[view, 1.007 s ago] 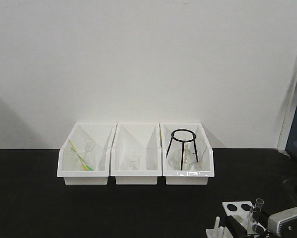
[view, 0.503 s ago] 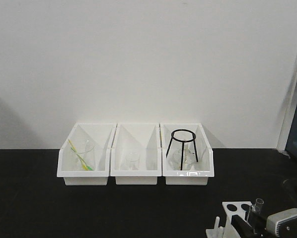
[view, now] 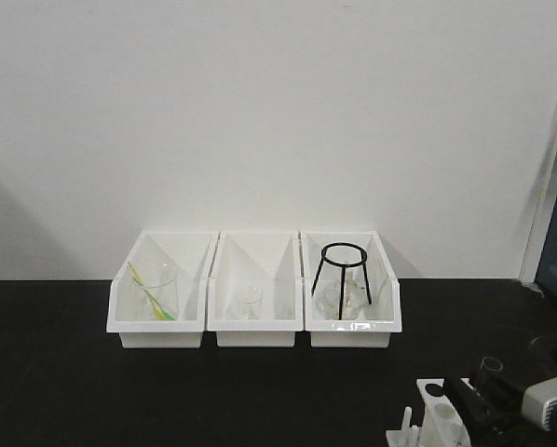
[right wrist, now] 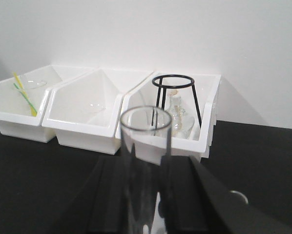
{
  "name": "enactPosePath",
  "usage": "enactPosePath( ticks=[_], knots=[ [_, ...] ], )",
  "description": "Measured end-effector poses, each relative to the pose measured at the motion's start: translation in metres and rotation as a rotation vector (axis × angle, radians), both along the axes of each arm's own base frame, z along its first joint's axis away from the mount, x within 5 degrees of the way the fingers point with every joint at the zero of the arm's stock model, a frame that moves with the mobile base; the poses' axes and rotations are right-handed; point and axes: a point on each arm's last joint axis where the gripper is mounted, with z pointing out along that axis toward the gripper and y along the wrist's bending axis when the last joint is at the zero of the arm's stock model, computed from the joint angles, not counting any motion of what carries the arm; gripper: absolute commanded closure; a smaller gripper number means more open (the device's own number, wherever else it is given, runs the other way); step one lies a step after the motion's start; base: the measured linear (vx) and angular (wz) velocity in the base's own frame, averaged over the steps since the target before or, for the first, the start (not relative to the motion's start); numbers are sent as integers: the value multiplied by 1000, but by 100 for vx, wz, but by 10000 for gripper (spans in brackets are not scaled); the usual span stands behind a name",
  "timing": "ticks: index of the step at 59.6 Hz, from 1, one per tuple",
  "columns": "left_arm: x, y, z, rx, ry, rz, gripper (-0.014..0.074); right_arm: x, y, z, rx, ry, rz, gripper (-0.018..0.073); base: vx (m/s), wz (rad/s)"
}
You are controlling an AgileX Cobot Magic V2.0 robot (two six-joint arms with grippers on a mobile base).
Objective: Flip and reinsert test tube from rack
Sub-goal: 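Lift the glass tube up out of the rack with the right gripper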
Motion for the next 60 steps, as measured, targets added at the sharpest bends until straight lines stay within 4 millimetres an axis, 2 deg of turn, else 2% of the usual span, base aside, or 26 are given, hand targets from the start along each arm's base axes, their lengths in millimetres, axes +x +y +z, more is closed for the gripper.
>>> enactPosePath(
  ticks=[15,32,40,60],
  knots=[
    [0,0,0,0,0,0,603,-10,-3,27,6,-20,-27,474,0,0],
    [0,0,0,0,0,0,603,-8,-8,82,-22,-57,-86,440,0,0],
    [0,0,0,0,0,0,603,-12,-10,98,-35,-55,-102,440,0,0],
    [0,0,0,0,0,0,603,-16,-10,102,-45,-44,-98,440,0,0]
  ],
)
